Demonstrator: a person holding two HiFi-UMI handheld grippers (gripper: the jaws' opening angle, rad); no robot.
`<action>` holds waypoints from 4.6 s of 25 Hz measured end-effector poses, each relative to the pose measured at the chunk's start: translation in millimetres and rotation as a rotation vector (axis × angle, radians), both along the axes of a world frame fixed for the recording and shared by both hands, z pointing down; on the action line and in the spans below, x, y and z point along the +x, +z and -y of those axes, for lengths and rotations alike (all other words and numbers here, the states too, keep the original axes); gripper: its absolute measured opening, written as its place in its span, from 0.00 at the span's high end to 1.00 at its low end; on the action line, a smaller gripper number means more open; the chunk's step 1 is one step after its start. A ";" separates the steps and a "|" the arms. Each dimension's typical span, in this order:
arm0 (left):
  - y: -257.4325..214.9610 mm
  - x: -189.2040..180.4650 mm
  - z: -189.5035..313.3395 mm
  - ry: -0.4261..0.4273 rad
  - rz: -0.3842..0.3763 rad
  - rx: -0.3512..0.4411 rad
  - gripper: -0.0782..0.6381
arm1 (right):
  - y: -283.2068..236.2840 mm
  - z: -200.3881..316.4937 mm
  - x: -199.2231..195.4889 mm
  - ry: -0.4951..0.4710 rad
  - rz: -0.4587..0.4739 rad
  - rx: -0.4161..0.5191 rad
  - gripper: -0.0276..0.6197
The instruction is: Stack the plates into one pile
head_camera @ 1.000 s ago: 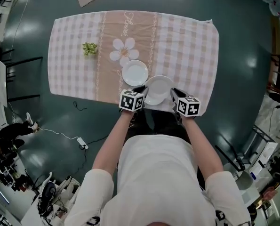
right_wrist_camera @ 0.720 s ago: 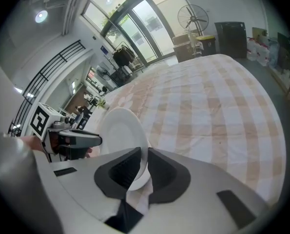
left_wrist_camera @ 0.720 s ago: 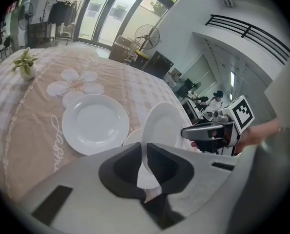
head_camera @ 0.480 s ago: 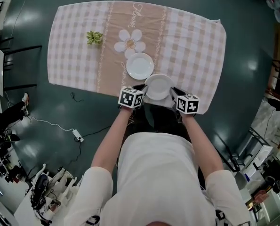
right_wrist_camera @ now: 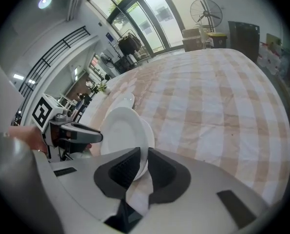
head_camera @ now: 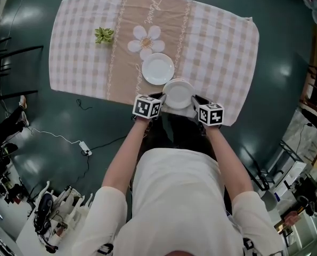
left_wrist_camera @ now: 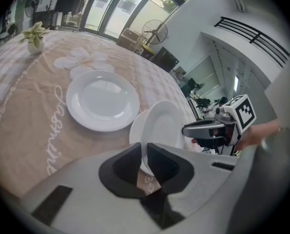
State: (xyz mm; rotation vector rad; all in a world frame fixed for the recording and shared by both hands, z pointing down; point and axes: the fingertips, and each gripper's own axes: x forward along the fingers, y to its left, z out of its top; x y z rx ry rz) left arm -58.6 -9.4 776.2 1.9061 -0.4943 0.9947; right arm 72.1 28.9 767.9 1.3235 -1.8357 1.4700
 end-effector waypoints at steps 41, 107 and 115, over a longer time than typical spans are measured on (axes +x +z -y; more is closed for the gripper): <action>-2.1 -11.6 6.2 -0.004 -0.008 0.098 0.64 | -0.4 17.8 -15.8 -0.236 -0.241 0.120 0.70; -1.7 -74.5 129.7 -0.188 0.004 0.192 0.74 | -12.5 168.5 -74.4 -0.111 -0.175 0.166 0.81; -23.1 -69.7 122.5 -0.142 0.004 0.204 0.75 | -29.7 154.0 -69.8 -0.103 -0.179 0.184 0.81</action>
